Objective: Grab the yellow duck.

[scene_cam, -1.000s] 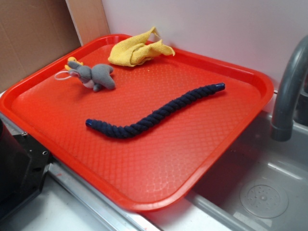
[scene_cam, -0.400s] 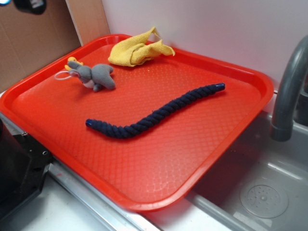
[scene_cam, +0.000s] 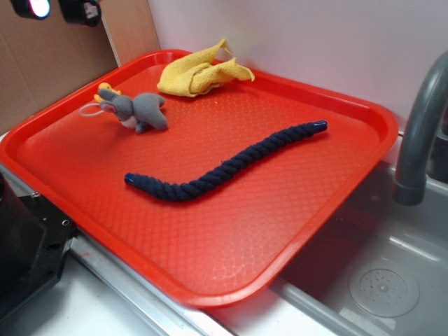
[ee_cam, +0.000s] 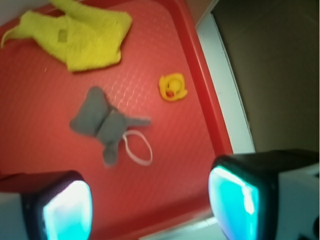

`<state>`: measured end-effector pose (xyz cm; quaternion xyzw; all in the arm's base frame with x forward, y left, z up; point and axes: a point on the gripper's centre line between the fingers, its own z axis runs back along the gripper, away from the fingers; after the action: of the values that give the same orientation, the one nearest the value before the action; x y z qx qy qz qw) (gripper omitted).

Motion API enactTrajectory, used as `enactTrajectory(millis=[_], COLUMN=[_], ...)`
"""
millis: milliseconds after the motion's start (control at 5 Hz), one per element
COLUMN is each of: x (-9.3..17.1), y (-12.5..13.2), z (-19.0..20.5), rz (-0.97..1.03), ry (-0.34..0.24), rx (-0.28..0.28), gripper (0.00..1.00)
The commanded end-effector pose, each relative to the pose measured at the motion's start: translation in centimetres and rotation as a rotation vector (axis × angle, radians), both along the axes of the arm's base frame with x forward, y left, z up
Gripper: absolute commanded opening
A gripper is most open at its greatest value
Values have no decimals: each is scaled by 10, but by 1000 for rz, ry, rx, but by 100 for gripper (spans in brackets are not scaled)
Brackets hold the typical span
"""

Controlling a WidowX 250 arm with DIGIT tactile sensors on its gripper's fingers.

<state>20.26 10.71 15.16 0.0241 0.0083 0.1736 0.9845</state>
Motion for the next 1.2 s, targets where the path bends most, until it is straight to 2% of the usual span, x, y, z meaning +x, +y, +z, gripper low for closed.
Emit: enactTrajectory(millis=[0, 200, 400, 600, 800, 1000], x=[14, 13, 19, 29, 26, 28], y=[18, 27, 41, 56, 63, 65], z=[-5, -14, -23, -42, -61, -90], rz=[498, 748, 1002, 1060, 1036, 1021], ry=[-84, -105, -173, -277, -322, -261], rx=[103, 134, 150, 17, 44, 9], gripper=[100, 100, 100, 100, 100, 100])
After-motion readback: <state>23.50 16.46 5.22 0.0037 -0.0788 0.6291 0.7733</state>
